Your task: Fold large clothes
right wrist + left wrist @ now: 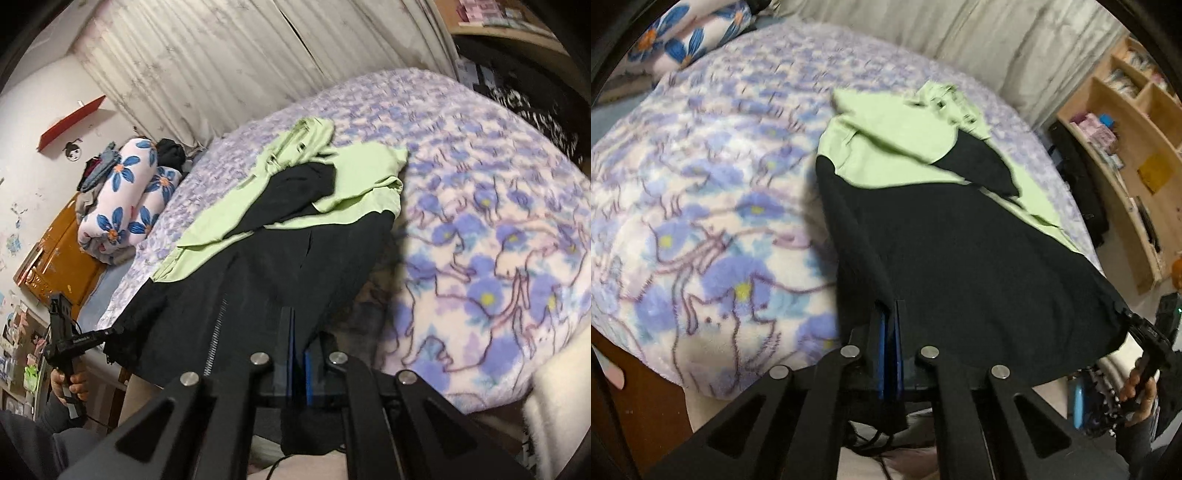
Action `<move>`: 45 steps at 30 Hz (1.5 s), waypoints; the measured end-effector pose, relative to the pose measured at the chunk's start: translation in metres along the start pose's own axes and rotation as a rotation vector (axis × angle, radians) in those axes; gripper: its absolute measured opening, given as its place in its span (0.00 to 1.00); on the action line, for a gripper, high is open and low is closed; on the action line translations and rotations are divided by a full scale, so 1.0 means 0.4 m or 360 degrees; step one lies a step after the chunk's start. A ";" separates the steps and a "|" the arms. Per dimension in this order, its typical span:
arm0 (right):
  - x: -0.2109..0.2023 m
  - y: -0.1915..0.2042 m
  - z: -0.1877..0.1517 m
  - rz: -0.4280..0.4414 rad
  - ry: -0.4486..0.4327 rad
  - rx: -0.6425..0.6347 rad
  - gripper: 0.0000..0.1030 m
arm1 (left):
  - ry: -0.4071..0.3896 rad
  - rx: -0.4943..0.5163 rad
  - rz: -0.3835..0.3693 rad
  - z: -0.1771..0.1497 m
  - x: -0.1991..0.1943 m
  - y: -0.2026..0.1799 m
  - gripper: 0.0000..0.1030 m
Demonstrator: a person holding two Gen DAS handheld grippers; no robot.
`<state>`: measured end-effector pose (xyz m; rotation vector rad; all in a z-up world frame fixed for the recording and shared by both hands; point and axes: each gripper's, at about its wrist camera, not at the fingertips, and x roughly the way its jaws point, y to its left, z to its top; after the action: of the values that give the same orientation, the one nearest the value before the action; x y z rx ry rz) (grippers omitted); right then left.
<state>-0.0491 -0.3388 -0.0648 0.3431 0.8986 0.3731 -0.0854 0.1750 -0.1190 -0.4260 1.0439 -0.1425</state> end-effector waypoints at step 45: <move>0.286 -0.187 0.575 0.0319 -0.0322 0.0616 0.10 | -0.0423 -0.0460 -0.0271 0.711 0.147 0.026 0.10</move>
<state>0.2137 -0.3837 -0.0438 0.8173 0.7362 0.3400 0.1881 0.2439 -0.0484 -0.7756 0.7670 -0.0836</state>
